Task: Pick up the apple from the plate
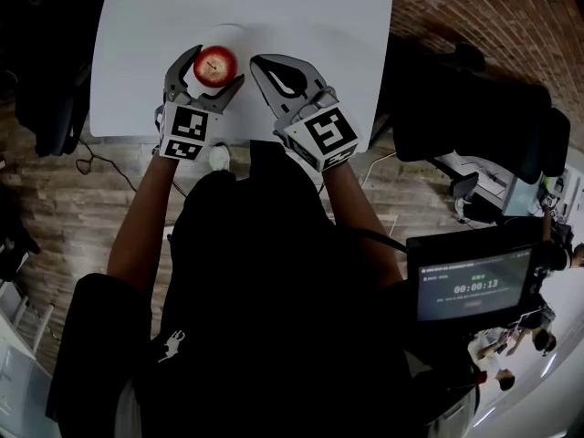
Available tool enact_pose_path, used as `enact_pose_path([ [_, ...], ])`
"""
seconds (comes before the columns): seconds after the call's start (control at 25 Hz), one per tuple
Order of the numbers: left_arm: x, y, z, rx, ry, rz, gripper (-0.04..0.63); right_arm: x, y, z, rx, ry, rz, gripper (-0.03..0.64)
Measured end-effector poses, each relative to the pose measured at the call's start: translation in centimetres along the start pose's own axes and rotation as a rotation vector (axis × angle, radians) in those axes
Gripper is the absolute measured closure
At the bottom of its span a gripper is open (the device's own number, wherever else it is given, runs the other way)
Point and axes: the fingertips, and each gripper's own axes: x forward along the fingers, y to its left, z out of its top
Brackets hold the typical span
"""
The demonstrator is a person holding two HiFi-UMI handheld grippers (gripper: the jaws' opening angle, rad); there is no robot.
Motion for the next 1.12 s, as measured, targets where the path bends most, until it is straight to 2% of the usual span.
enact_pose_path([
  [0.48,-3.1,-0.9,3.3,0.02,-0.053,-0.003,0.181,-2.3,0.9,1.7,-0.003,-0.04,-0.035,0.612],
  [1.12,-7.3,-2.3,7.4,0.047,-0.12,-0.041,0.181,-5.1,2.7,5.9,-0.042,-0.151,-0.069,0.612],
])
